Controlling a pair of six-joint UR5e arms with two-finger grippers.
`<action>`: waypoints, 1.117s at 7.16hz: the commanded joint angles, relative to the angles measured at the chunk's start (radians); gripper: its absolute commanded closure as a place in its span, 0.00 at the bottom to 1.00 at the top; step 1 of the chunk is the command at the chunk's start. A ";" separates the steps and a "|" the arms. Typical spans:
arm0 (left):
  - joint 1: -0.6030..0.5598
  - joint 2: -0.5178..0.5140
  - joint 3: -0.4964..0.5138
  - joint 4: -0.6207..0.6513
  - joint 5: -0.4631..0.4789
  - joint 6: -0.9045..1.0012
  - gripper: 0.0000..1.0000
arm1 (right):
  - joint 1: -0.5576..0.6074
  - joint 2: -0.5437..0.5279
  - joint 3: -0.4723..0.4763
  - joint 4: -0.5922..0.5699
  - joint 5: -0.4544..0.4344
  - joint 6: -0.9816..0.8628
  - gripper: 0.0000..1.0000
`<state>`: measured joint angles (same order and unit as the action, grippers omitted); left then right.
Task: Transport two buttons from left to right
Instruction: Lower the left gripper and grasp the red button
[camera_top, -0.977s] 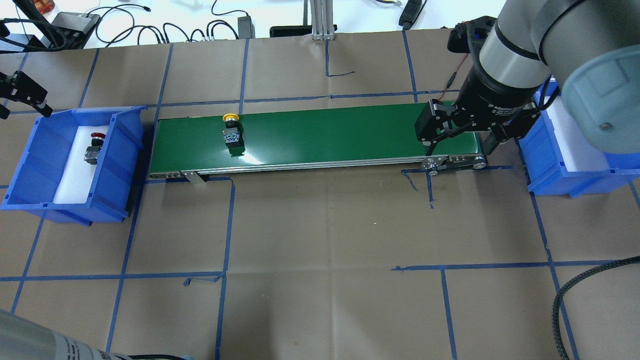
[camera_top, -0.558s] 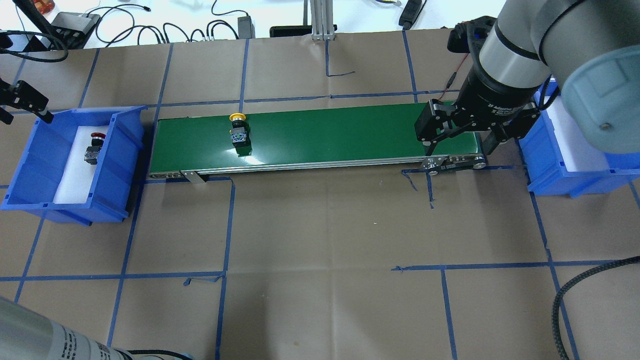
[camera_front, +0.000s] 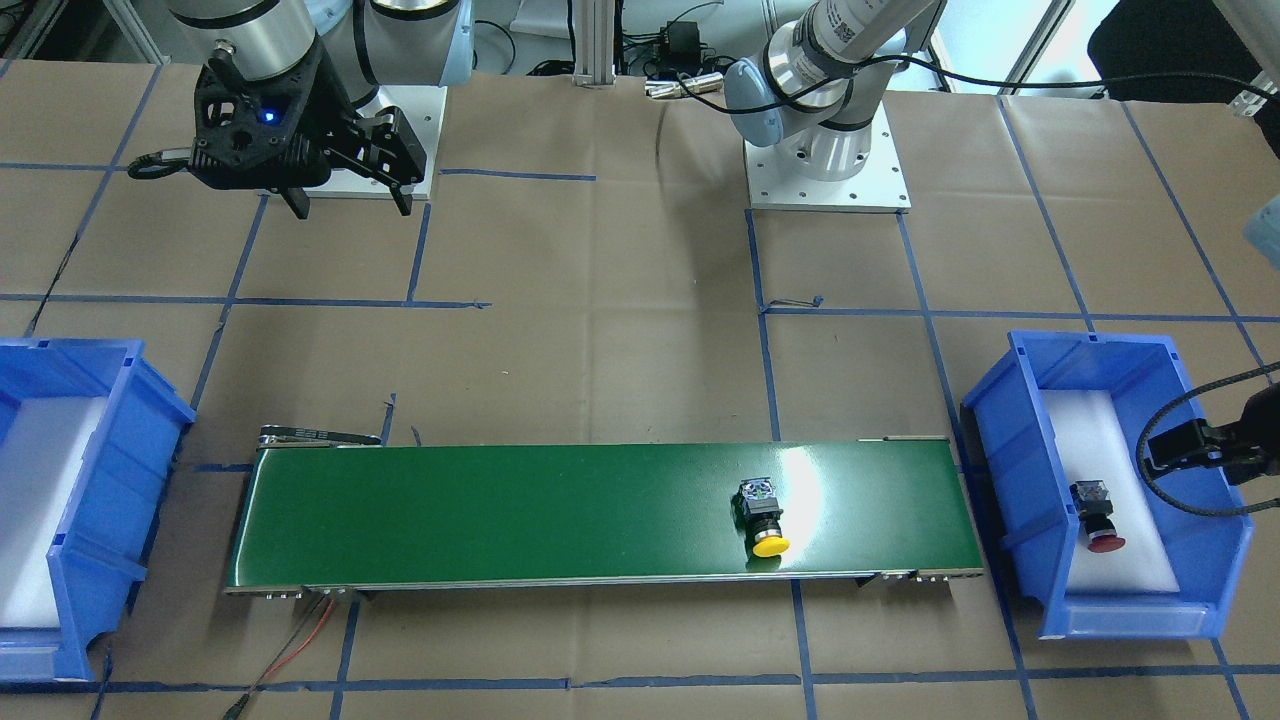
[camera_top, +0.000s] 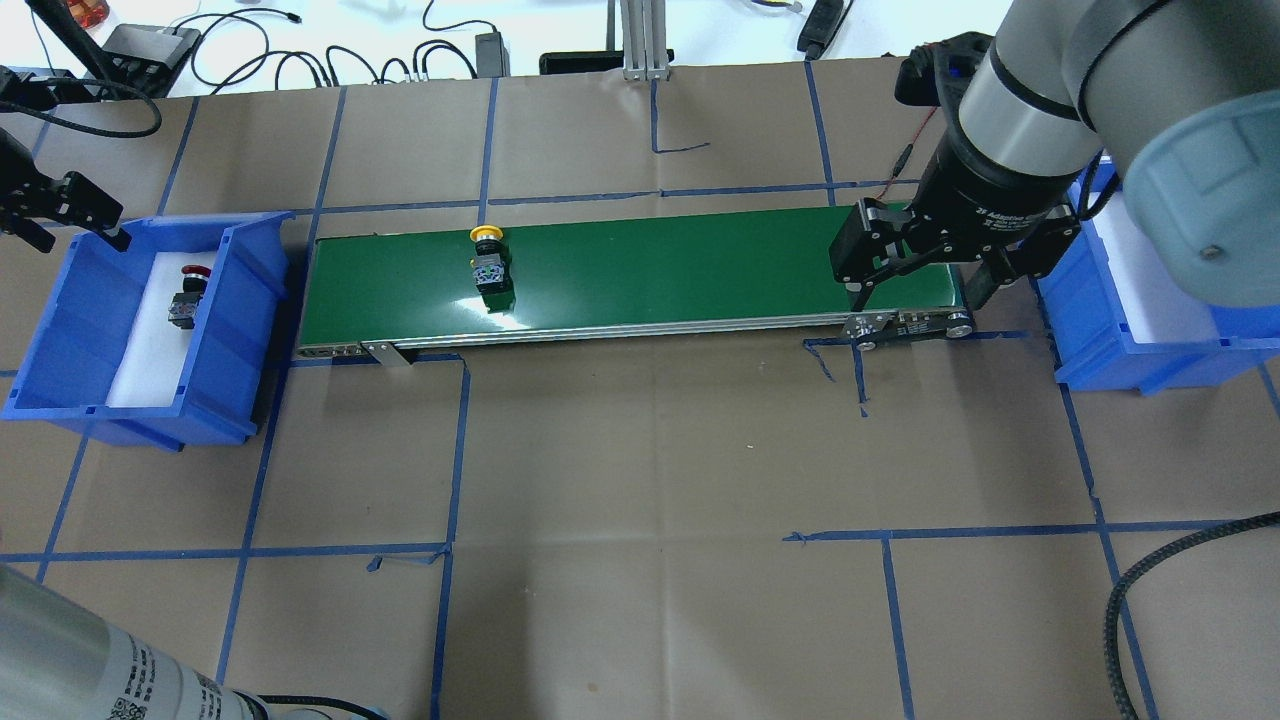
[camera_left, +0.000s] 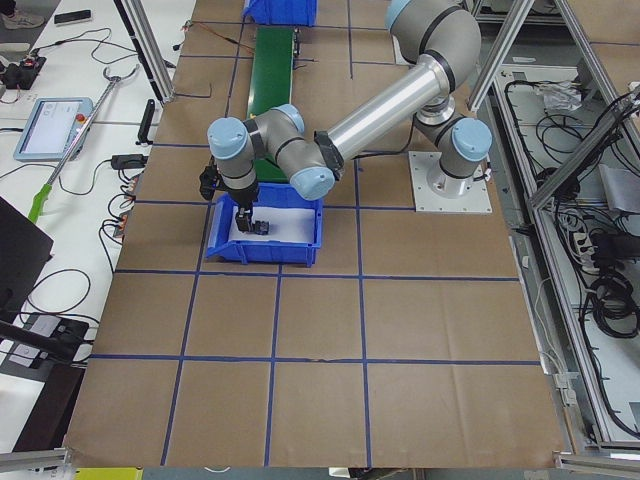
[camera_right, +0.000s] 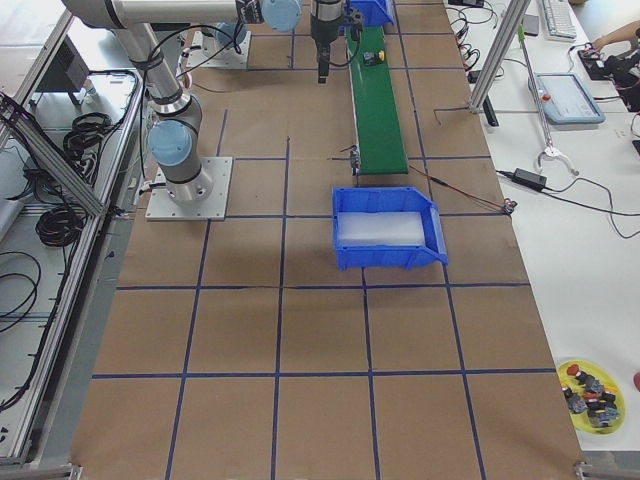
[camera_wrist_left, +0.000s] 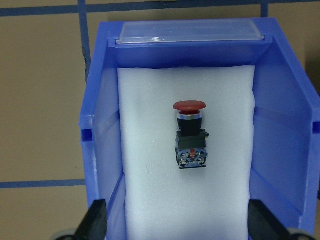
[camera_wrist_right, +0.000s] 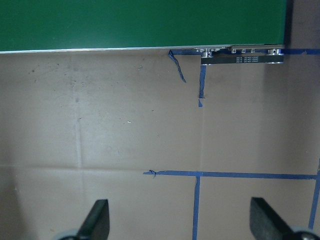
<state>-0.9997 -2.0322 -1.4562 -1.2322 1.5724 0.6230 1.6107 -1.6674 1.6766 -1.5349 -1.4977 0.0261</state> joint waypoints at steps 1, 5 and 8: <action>-0.008 -0.005 -0.096 0.124 0.000 -0.015 0.02 | 0.000 0.000 0.000 -0.002 0.001 0.000 0.00; -0.028 -0.052 -0.154 0.261 0.000 -0.016 0.02 | 0.000 0.000 0.002 -0.002 0.001 0.000 0.00; -0.071 -0.098 -0.158 0.327 0.003 -0.051 0.01 | 0.000 0.000 0.002 -0.002 0.001 0.000 0.00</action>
<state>-1.0476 -2.1172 -1.6132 -0.9243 1.5730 0.5918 1.6107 -1.6670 1.6782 -1.5367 -1.4972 0.0261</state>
